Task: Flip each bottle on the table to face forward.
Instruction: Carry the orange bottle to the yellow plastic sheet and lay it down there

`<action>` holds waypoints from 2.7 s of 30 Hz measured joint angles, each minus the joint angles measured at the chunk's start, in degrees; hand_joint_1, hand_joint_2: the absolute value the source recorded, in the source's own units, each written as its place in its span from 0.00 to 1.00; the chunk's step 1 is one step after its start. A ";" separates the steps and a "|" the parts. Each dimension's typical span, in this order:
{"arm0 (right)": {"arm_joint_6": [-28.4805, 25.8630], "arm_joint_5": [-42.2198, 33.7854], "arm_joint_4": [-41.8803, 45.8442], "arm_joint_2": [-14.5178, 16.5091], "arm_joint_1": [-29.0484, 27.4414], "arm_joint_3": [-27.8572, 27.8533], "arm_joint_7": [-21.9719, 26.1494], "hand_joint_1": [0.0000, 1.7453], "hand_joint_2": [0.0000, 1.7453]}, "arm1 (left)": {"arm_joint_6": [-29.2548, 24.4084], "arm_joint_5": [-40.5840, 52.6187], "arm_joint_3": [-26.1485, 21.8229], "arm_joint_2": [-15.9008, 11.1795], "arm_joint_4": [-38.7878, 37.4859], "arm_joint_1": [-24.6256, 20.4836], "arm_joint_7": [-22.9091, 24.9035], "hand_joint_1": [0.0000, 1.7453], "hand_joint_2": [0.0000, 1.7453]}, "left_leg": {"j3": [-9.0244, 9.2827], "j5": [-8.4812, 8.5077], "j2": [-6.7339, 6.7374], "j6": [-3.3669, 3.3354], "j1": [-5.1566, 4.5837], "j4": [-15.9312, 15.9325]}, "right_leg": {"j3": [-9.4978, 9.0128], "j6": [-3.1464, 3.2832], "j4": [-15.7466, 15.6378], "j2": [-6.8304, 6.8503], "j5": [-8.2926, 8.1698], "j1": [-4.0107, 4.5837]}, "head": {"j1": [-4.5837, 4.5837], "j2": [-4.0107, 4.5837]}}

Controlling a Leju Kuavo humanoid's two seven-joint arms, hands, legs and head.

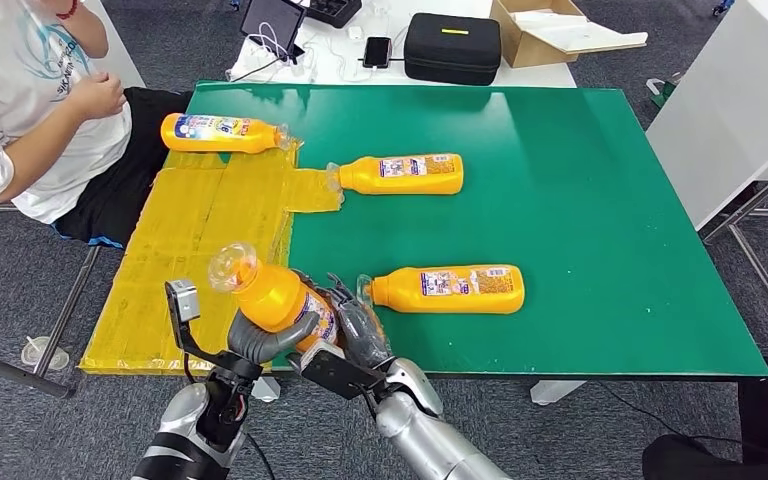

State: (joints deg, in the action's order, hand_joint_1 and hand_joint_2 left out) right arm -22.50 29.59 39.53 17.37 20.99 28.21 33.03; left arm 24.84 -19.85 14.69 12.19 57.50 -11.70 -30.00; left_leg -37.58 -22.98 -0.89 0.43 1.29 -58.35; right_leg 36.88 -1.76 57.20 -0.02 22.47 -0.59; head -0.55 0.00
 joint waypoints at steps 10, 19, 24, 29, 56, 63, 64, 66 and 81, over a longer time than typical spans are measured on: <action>3.01 -5.08 13.42 -1.62 -4.43 -2.12 0.39 0.00 0.00 | -11.49 6.43 -4.99 0.56 4.85 -1.68 -2.90 1.00 1.00 | 0.02 0.00 0.01 0.00 0.00 0.00 | -0.01 0.00 0.00 0.00 -0.01 0.00 | -0.01 0.00; 3.05 -10.91 22.06 -2.32 -7.79 -3.62 2.63 0.00 0.00 | -17.23 8.62 -7.47 0.67 5.41 -3.05 -4.64 1.00 1.00 | 0.00 0.00 0.00 0.00 0.00 0.00 | 0.00 0.00 0.00 0.00 0.00 0.00 | 0.00 -0.01; 2.37 -15.17 30.98 -2.89 -10.73 -4.54 5.03 0.00 0.00 | -33.42 25.52 -9.07 -0.14 4.70 -6.12 -8.49 1.00 1.00 | 0.00 0.00 0.00 0.00 0.00 0.00 | 0.00 0.00 0.00 0.00 -0.01 0.01 | 0.01 -0.01; 1.73 -16.09 36.68 -2.95 -10.61 -2.84 5.51 0.00 0.00 | -53.76 54.57 -7.96 -3.34 -5.69 -14.19 -7.34 1.00 1.00 | 0.02 0.06 0.00 0.02 0.01 0.00 | -0.03 0.00 0.01 0.00 -0.04 0.01 | 0.01 0.00; 6.02 -17.13 33.50 -2.97 -7.97 2.79 4.92 0.00 0.00 | -39.08 75.58 0.31 -11.91 -36.17 -24.83 1.64 0.70 1.00 | 0.00 0.10 0.02 0.04 0.01 0.01 | 0.00 -0.05 0.03 -0.04 -0.08 0.00 | 0.01 -0.01; 7.76 -17.84 31.78 -2.90 -7.81 3.10 4.58 0.00 0.00 | -34.17 77.92 1.82 -12.08 -37.11 -25.29 2.92 0.00 1.00 | 0.02 0.10 0.02 0.04 0.01 0.01 | -0.02 -0.04 0.03 -0.04 -0.08 0.01 | 0.01 0.00; 7.95 -17.91 31.51 -2.87 -7.77 3.11 4.55 0.00 0.00 | -33.64 78.01 1.99 -12.12 -37.23 -25.32 2.96 0.00 1.00 | 0.02 0.10 0.02 0.04 0.01 0.01 | -0.02 -0.04 0.03 -0.04 -0.08 0.01 | 0.01 -0.01; 8.34 -18.01 30.97 -2.79 -7.66 3.11 4.47 0.00 0.00 | -32.57 78.05 2.15 -12.19 -37.35 -25.45 2.95 0.00 1.00 | 0.03 0.10 0.02 0.04 0.01 0.01 | -0.03 -0.04 0.03 -0.04 -0.08 0.01 | 0.02 -0.01; 9.46 -18.24 27.82 -2.24 -7.14 3.11 4.15 0.00 0.00 | -27.98 77.31 2.61 -12.40 -37.48 -25.86 1.95 0.00 1.00 | 0.09 0.10 0.02 0.04 0.01 0.01 | -0.11 -0.04 0.03 -0.04 -0.08 0.00 | 0.02 -0.01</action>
State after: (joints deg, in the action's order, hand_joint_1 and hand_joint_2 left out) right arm -13.04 11.35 67.36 15.14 13.85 31.32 37.18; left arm -3.15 57.46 17.31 -0.21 20.02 -37.56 -28.05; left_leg -37.49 -22.88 -0.88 0.47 1.29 -58.34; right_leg 36.77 -1.80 57.23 -0.06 22.39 -0.59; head -0.54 -0.01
